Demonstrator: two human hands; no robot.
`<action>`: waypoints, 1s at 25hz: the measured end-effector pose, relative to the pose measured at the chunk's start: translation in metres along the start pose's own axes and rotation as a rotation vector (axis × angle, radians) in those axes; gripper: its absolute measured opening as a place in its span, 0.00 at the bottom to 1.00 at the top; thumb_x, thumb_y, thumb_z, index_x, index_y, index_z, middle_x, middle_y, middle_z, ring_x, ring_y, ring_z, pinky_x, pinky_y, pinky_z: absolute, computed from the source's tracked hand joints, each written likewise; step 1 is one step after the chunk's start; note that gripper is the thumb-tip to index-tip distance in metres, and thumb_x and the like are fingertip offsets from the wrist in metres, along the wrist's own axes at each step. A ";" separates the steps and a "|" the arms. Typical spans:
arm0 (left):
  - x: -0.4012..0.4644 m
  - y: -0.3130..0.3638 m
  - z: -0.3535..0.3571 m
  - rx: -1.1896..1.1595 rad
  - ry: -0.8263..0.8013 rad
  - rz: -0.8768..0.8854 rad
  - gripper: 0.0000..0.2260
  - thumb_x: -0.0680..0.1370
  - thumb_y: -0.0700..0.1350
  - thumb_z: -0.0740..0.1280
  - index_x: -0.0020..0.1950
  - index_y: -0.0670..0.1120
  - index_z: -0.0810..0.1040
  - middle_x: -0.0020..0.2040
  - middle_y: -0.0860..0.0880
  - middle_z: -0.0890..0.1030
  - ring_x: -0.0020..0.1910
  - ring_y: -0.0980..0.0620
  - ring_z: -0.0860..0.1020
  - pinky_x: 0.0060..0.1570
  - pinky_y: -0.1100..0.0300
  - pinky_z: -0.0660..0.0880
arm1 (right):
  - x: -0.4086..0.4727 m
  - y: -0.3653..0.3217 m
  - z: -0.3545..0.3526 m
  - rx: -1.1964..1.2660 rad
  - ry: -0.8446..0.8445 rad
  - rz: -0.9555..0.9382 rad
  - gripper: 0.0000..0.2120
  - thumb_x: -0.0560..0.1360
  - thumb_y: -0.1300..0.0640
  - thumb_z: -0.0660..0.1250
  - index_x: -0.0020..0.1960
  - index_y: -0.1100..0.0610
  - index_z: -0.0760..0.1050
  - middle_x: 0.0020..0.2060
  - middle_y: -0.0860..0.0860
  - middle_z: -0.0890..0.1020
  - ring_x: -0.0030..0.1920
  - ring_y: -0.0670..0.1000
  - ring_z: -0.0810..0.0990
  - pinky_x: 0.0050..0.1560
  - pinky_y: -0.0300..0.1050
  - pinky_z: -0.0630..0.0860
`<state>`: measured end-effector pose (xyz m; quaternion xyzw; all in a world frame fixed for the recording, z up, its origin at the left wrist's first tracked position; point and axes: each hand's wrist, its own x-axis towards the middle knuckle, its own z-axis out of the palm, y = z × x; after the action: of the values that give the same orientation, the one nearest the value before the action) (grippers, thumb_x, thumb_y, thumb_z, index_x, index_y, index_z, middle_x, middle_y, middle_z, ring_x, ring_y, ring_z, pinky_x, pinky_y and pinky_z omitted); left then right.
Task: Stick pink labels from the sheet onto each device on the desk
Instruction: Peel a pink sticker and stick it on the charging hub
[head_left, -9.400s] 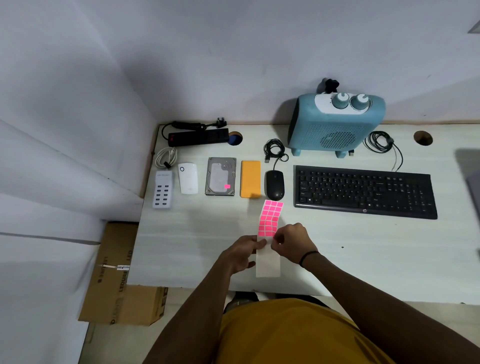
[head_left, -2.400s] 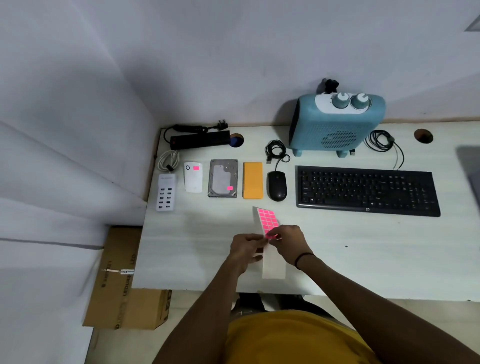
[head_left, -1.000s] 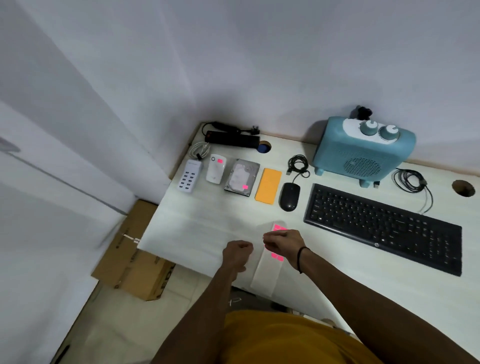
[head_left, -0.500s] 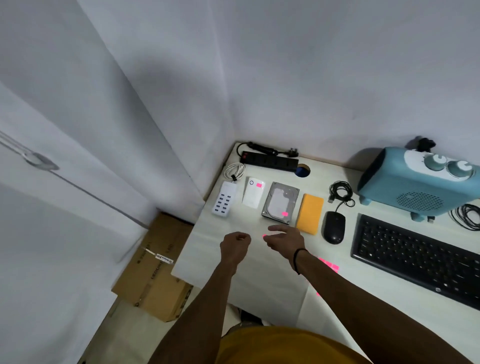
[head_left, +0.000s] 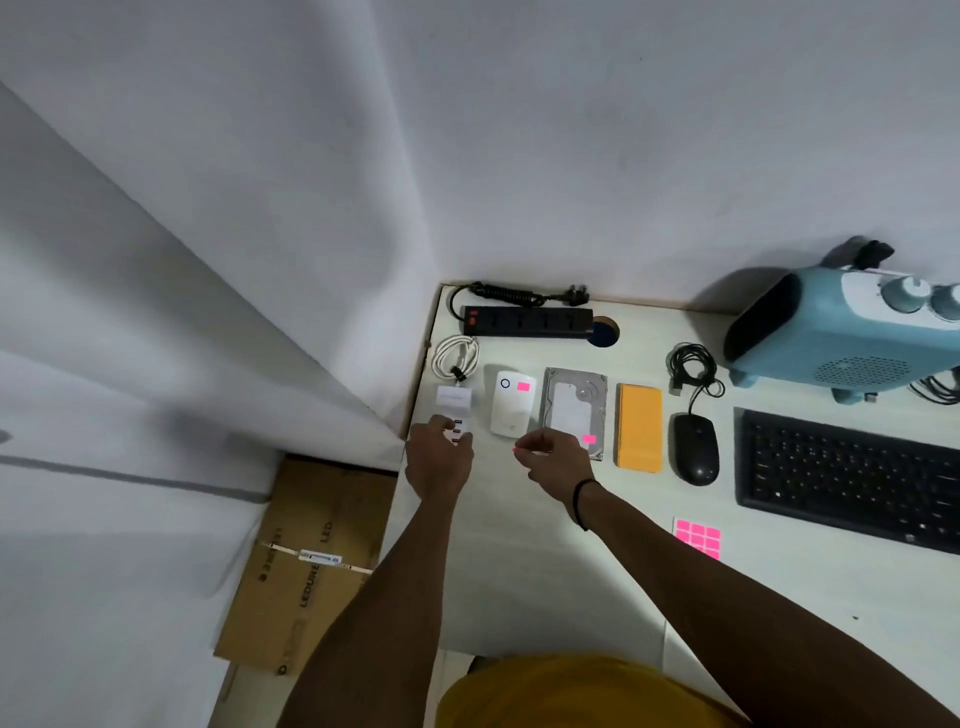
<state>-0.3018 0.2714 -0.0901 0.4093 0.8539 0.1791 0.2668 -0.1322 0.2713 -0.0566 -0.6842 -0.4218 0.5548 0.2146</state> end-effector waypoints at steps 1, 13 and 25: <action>0.007 0.000 0.000 0.038 -0.004 -0.001 0.19 0.73 0.51 0.75 0.62 0.49 0.79 0.57 0.45 0.78 0.58 0.43 0.79 0.50 0.49 0.79 | 0.003 -0.002 0.002 0.007 -0.017 0.013 0.04 0.73 0.59 0.73 0.42 0.50 0.80 0.42 0.49 0.85 0.45 0.50 0.83 0.52 0.50 0.83; 0.036 -0.006 0.008 -0.152 -0.033 -0.019 0.33 0.69 0.46 0.78 0.71 0.50 0.69 0.61 0.46 0.81 0.57 0.43 0.81 0.51 0.52 0.78 | 0.026 -0.022 0.002 0.003 -0.094 0.011 0.04 0.75 0.59 0.71 0.43 0.51 0.80 0.39 0.50 0.82 0.39 0.51 0.81 0.48 0.51 0.84; -0.069 -0.008 -0.042 -1.659 -0.597 -0.282 0.23 0.80 0.45 0.64 0.76 0.47 0.71 0.62 0.38 0.77 0.55 0.39 0.77 0.56 0.43 0.77 | -0.042 -0.059 -0.022 -0.047 -0.275 -0.274 0.03 0.78 0.59 0.68 0.48 0.54 0.81 0.43 0.50 0.82 0.44 0.47 0.81 0.39 0.38 0.80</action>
<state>-0.2964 0.2079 -0.0395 0.0051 0.3872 0.5908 0.7078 -0.1324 0.2732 0.0189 -0.5430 -0.5492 0.5986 0.2124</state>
